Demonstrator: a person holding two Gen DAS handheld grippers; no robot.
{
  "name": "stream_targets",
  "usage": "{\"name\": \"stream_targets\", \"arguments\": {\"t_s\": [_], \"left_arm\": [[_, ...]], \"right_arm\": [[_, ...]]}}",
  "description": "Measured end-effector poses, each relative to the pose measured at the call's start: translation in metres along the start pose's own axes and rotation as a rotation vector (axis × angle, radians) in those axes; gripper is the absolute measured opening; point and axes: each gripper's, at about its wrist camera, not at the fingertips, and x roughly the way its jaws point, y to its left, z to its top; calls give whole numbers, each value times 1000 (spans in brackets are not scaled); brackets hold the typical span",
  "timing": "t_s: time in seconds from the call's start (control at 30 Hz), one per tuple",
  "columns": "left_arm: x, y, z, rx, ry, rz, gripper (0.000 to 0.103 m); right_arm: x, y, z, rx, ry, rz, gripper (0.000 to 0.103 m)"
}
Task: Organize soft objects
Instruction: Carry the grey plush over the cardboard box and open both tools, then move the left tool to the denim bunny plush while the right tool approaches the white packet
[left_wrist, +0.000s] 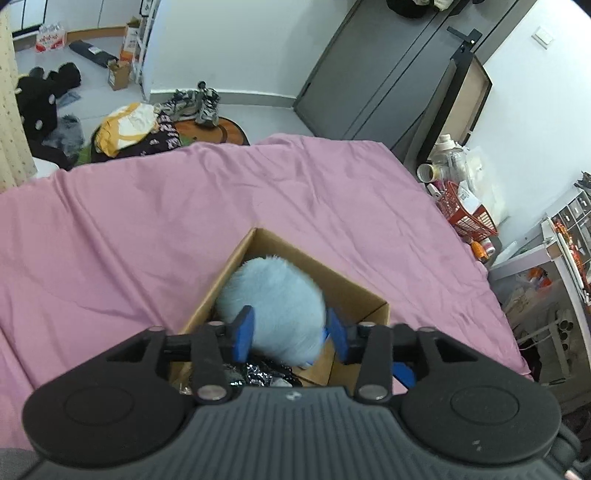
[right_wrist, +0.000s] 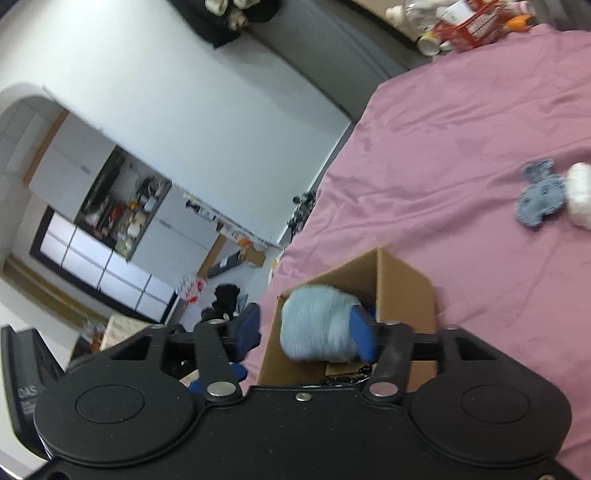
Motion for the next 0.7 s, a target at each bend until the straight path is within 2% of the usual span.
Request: {"name": "stream_targets", "arguments": {"t_s": [0.03,0.13,0.2,0.27,0.43,0.5,0.57,0.7], "left_arm": [[-2,-2,0,3,-1,9,50],[-9,-8,-2,14,-5,6,54],[-14,-13,-3,25,-9,18,64],[-19,-19,-6,35,-32,29,69],[-26,-41,-13,71,-64,57,74],[-28,-48,-16,80,-65,67,79],[-29,-56,-21,85,-67,71,80],[-30,-75,-34,132,-86,88,85]], "right_arm": [[-6,0,1,-4,-7,-6,69],[-19,-1,5,5,-20,-6,71],[-28,-4,7,10,-29,-13,75],[-37,-7,9,6,-51,-35,85],[-59,-19,16,41,-83,-99,86],[-69,-24,18,45,-101,-111,87],[-79,-30,20,48,-117,-146,93],[-94,-43,22,59,-140,-180,97]]}}
